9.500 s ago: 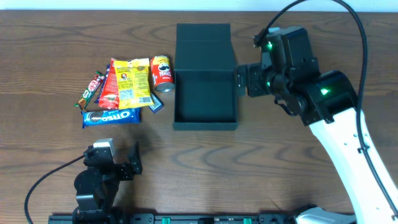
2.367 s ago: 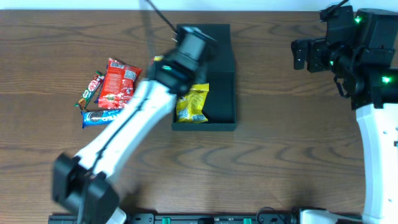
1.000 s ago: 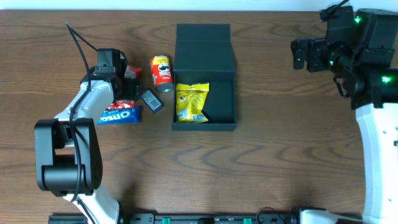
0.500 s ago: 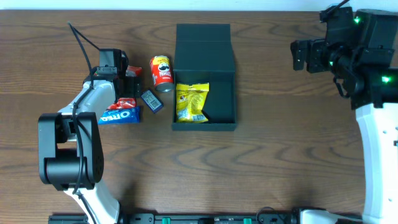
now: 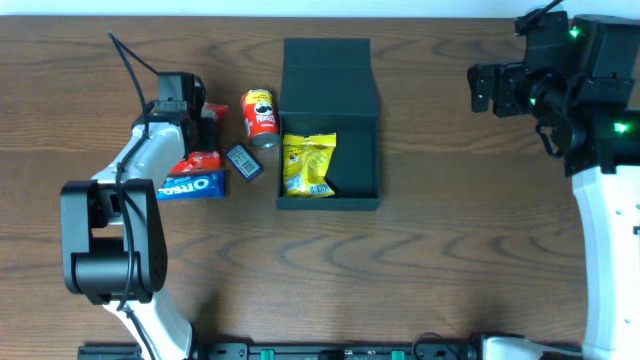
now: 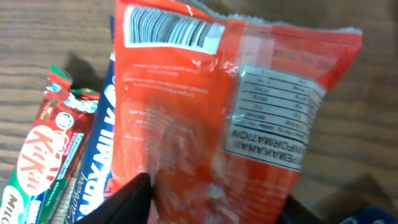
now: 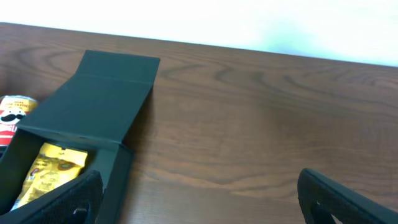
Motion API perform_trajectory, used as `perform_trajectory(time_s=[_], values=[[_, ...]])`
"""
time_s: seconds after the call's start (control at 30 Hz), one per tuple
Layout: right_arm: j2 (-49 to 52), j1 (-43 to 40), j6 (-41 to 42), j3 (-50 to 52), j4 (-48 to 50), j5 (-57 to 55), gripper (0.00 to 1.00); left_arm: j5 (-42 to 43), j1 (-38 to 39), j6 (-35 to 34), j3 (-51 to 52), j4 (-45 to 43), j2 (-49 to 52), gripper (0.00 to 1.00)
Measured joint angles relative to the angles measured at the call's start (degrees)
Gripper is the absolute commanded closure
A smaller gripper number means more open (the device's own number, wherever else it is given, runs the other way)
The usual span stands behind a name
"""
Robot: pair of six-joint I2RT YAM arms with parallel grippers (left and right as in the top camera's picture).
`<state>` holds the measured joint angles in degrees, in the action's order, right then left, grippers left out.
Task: Pack container
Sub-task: 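Lift the red snack bag with left gripper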
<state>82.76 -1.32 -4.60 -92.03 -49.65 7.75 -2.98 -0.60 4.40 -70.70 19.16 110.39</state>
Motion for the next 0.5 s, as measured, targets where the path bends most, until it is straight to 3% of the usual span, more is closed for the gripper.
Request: perform_trajectory(time_s=[0.33,0.43,0.5], values=[[0.0,0.0,0.2,0.0,0.0,0.0,0.01,0.0,0.0,-0.4,-10.4,6.9,0.2,0.69],[0.0,0.0,0.2,0.0,0.0,0.0,0.01,0.0,0.1,-1.4,-12.9,8.8,0.2,0.69],[0.0,0.0,0.2,0.0,0.0,0.0,0.01,0.0,0.3,-1.6,-14.1,9.2,0.2,0.62]])
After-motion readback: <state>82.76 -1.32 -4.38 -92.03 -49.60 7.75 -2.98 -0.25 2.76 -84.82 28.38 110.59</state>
